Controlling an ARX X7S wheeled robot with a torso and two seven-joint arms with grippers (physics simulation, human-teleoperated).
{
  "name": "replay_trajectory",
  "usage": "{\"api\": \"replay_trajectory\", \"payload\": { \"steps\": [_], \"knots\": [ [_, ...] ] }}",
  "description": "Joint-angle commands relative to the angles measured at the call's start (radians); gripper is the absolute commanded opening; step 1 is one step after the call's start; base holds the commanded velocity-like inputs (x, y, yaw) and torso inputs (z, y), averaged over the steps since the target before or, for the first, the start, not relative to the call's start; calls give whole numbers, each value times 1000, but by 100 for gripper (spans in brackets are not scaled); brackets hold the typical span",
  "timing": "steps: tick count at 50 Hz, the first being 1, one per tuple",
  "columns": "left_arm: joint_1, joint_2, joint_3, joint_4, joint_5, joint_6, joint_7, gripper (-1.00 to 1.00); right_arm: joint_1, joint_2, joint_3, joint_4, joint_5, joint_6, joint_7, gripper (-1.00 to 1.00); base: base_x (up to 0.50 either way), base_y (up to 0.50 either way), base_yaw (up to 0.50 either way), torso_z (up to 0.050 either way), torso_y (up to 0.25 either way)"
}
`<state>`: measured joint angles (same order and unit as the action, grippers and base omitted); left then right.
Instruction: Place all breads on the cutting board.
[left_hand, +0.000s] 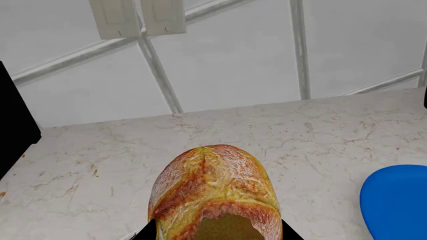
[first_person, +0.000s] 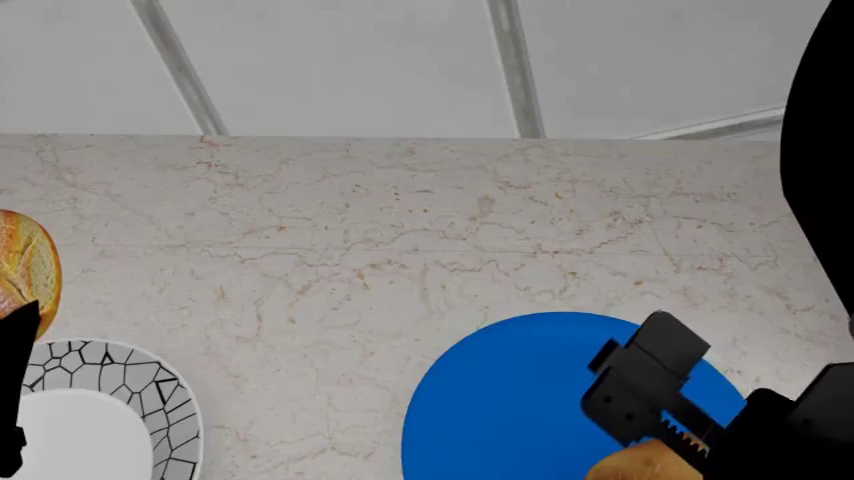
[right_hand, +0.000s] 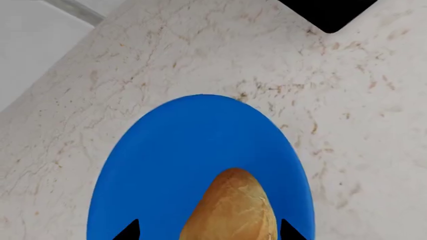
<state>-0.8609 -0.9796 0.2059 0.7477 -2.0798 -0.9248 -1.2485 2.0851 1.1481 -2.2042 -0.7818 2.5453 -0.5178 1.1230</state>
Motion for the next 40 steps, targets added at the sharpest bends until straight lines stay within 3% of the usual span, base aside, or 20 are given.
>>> {"api": "replay_trajectory", "payload": {
  "steps": [1, 40],
  "knots": [
    [7, -3, 1, -1, -3, 19, -2, -100, -52, -15, -8, 10, -29, -39, -23, 100, 0, 0, 0, 0, 0],
    [58, -19, -24, 17, 22, 41, 27, -100, -199, -110, -43, 45, -95, -82, -33, 100, 0, 0, 0, 0, 0]
  ]
}}
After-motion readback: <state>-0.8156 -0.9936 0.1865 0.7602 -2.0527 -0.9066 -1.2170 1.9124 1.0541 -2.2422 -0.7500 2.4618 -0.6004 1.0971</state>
